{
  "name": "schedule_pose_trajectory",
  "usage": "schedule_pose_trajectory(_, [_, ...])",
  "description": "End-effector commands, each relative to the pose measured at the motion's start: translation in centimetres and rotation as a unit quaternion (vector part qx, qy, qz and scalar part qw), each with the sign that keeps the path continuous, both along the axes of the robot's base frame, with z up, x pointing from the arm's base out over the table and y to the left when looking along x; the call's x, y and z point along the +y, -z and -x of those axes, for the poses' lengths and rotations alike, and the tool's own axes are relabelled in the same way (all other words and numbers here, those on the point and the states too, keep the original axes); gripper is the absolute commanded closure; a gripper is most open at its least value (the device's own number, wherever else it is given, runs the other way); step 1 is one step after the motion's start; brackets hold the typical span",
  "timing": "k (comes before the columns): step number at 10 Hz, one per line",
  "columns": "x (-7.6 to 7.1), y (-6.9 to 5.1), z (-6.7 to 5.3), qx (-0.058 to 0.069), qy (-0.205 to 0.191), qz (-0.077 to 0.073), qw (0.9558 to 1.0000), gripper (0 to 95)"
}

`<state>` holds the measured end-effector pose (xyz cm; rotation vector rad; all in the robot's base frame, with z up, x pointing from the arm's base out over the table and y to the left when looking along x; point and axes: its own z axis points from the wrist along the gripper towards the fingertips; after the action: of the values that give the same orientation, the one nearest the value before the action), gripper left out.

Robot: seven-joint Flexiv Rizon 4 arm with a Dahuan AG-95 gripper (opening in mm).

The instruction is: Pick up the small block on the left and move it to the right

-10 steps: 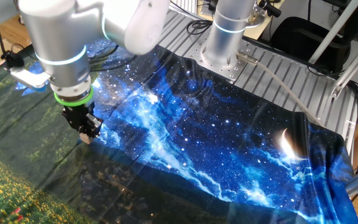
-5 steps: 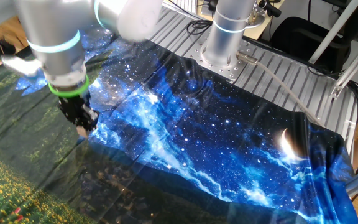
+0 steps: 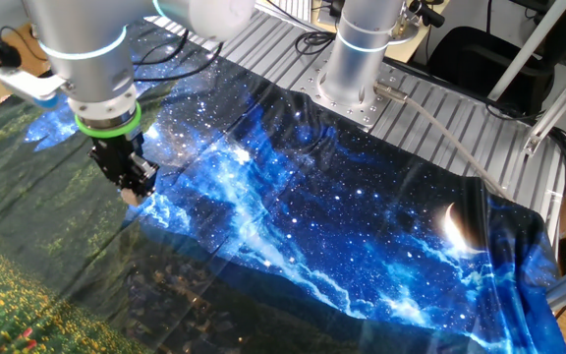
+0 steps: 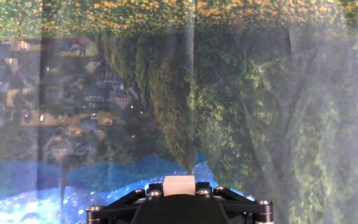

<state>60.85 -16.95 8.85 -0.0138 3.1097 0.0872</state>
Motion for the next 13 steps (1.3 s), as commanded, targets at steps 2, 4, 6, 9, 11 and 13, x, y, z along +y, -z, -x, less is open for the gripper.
schedule_pose_trajectory(2, [0.2, -0.1, 0.1, 0.003, 0.007, 0.002, 1.0, 95.0])
schedule_pose_trajectory(4, [1.2, -0.3, 0.0, 0.007, 0.012, 0.001, 0.9999, 95.0])
schedule_pose_trajectory(6, [3.7, -0.9, 0.2, 0.012, 0.022, 0.003, 0.9997, 95.0])
schedule_pose_trajectory(9, [8.6, -0.8, 0.6, 0.014, 0.04, 0.004, 0.9991, 95.0])
schedule_pose_trajectory(11, [11.1, -0.4, 1.2, 0.016, 0.052, 0.001, 0.9985, 95.0])
schedule_pose_trajectory(13, [13.2, 0.2, 1.4, 0.015, 0.061, 0.0, 0.998, 95.0])
